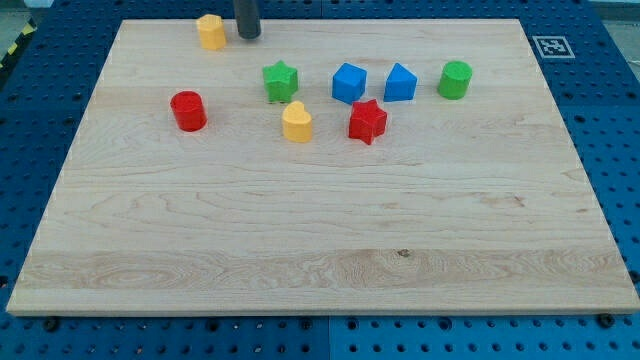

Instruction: Move the yellow hexagon to the top left

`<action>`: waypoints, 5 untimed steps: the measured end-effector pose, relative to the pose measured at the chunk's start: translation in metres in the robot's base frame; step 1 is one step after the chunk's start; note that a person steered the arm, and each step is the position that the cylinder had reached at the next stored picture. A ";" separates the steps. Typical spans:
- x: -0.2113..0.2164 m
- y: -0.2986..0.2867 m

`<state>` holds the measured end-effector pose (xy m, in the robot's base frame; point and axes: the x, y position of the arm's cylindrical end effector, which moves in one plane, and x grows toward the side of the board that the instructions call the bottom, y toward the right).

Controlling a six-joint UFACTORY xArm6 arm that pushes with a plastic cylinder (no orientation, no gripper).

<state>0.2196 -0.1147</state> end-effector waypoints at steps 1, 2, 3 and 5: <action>0.000 -0.020; 0.000 -0.020; 0.001 -0.012; 0.020 -0.005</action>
<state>0.2393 -0.1196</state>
